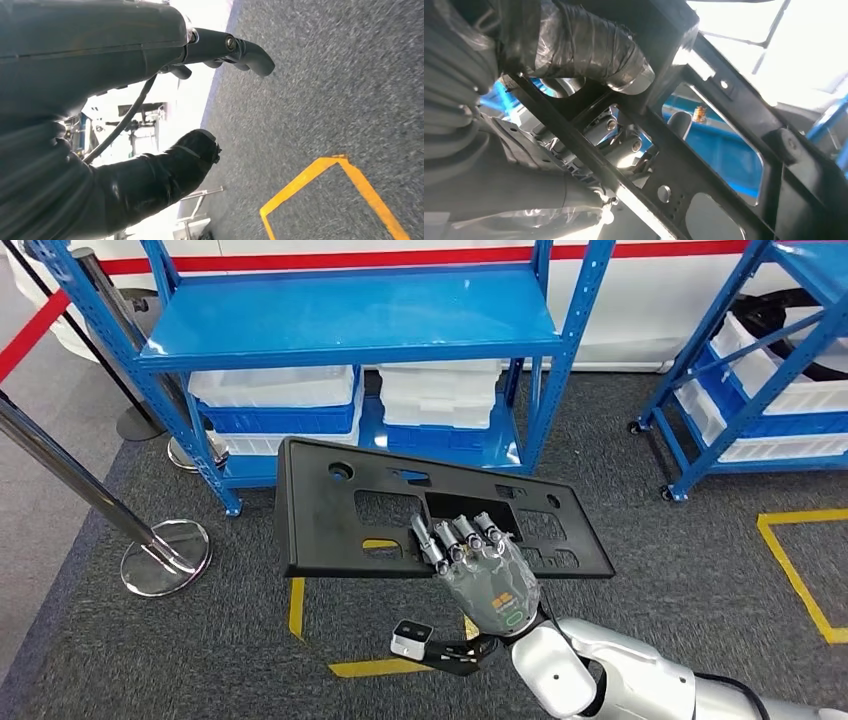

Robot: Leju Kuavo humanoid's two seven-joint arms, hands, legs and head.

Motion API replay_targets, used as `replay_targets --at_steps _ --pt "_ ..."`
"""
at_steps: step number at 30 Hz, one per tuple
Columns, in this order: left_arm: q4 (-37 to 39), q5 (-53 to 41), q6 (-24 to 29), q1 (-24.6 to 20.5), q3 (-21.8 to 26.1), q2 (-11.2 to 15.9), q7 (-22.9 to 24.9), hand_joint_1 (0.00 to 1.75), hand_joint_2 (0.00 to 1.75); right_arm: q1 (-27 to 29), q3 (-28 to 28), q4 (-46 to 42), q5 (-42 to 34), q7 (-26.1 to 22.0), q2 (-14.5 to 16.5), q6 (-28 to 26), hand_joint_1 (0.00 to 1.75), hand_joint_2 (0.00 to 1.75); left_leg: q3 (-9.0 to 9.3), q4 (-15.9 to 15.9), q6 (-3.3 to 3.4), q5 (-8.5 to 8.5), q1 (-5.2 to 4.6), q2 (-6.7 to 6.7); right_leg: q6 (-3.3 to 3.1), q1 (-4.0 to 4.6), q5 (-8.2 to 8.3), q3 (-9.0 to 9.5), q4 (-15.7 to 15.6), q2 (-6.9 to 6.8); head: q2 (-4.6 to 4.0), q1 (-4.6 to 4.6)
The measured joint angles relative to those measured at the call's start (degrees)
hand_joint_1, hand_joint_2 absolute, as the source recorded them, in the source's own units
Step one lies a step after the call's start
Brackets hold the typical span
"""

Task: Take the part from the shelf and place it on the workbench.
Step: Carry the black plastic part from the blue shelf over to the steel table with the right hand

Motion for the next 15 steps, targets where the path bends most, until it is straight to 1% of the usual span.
replay_targets --at_steps 1,2,3,4,5,6,7,8,9,10,11,12,13,14,15 --pt "0.00 0.00 0.00 0.02 0.00 0.00 -0.01 0.00 1.75 0.02 0.04 0.08 0.00 0.00 0.01 0.01 1.75 1.75 -0.38 0.56 -0.32 -0.96 0.17 -0.87 -0.62 -0.01 0.66 -0.53 -0.09 0.50 0.00 0.00" --pt "0.00 0.00 0.00 0.08 0.01 0.00 -0.04 0.00 1.75 0.04 0.07 0.16 0.00 0.00 0.03 0.02 1.75 1.75 -0.97 2.10 -0.56 -2.98 0.26 -2.24 -1.23 -0.09 1.37 -1.17 -0.24 0.97 0.00 0.00" --pt "0.00 0.00 0.01 0.14 0.01 0.00 -0.07 0.00 1.75 0.04 0.08 0.22 0.01 0.00 0.10 0.02 1.75 1.75 -1.76 4.72 -0.68 -5.86 0.33 -3.97 -1.69 -0.07 2.10 -1.93 -0.30 1.48 0.00 0.00" --pt "0.00 0.00 0.01 0.18 0.02 0.00 -0.09 0.00 1.75 0.03 0.08 0.27 0.01 0.00 0.21 0.03 1.75 1.75 -2.63 8.21 -0.65 -8.90 0.29 -5.32 -2.05 0.07 2.82 -2.77 -0.28 2.13 0.00 0.00" --pt "0.00 0.00 0.02 0.19 0.02 0.00 -0.11 0.00 1.75 0.05 0.08 0.29 0.01 0.00 0.32 0.03 1.75 1.75 -3.23 11.72 -0.57 -11.11 0.24 -6.03 -2.28 0.25 3.52 -3.68 -0.25 2.82 -0.01 0.00" --pt "0.00 0.00 0.02 0.18 0.02 0.00 -0.09 0.00 1.75 0.07 0.10 0.33 0.01 0.00 0.42 0.03 1.75 1.75 -3.29 14.28 -0.43 -12.09 0.21 -6.38 -2.36 0.45 4.24 -4.61 -0.21 3.58 -0.01 0.00" --pt "0.00 0.00 0.02 0.17 0.02 0.00 -0.09 0.00 1.75 0.09 0.12 0.38 0.01 0.00 0.47 0.03 1.75 1.75 -2.68 15.30 -0.23 -11.89 0.16 -6.55 -2.38 0.62 4.92 -5.49 -0.16 4.35 -0.01 0.00" --pt "0.00 0.00 0.01 0.16 0.02 0.00 -0.08 0.00 1.75 0.11 0.13 0.46 0.01 0.00 0.49 0.03 1.75 1.75 -1.01 14.06 0.07 -10.65 0.09 -6.74 -2.34 0.76 5.57 -6.32 -0.12 5.13 -0.01 0.00" --pt "0.00 0.00 0.01 0.16 0.02 0.00 -0.08 0.00 1.75 0.14 0.15 0.52 0.01 0.00 0.49 0.03 1.75 1.75 1.56 11.00 0.49 -9.13 -0.02 -7.34 -2.26 0.84 6.20 -7.06 -0.08 5.91 0.00 0.00" --pt "0.00 -0.01 0.00 0.17 0.02 0.03 -0.08 0.00 1.75 0.15 0.14 0.58 0.00 0.00 0.52 0.03 1.75 1.75 4.40 6.89 1.04 -8.38 -0.12 -8.58 -2.12 0.88 6.80 -7.71 -0.04 6.59 0.00 -0.01" --pt "0.00 -0.01 -0.01 0.20 0.02 0.06 -0.08 0.00 1.75 0.14 0.14 0.63 0.00 0.00 0.57 0.03 1.75 1.75 7.03 2.74 1.40 -8.04 -0.16 -9.83 -1.93 0.92 7.40 -8.23 0.00 7.21 0.00 -0.01" --pt "0.00 -0.01 -0.02 0.23 0.02 0.08 -0.09 0.00 1.75 0.14 0.13 0.65 0.00 0.00 0.64 0.03 1.75 1.75 8.69 -0.04 1.60 -8.10 -0.26 -10.83 -1.64 0.83 7.99 -8.57 -0.10 7.73 0.00 -0.01" --pt "0.00 -0.02 -0.06 0.22 0.02 0.10 -0.10 0.00 1.75 0.14 0.13 0.68 0.01 0.00 0.72 0.04 1.75 1.75 9.46 -1.56 1.65 -8.34 -0.35 -11.33 -1.29 0.70 8.58 -8.79 -0.29 8.22 -0.01 -0.02" --pt "0.00 -0.02 -0.10 0.17 0.02 0.09 -0.11 0.00 1.75 0.15 0.14 0.72 0.01 0.00 0.76 0.04 1.75 1.75 9.57 -2.09 1.54 -7.99 -0.43 -10.97 -0.89 0.64 9.23 -8.94 -0.55 8.81 -0.01 -0.01" --pt "0.02 -0.02 -0.19 0.08 0.02 0.04 -0.12 0.00 1.75 0.19 0.16 0.76 0.01 0.00 0.79 0.05 1.75 1.75 9.37 -2.24 1.61 -7.42 -0.30 -10.25 -0.55 0.53 9.58 -9.12 -0.75 9.04 -0.01 -0.01"
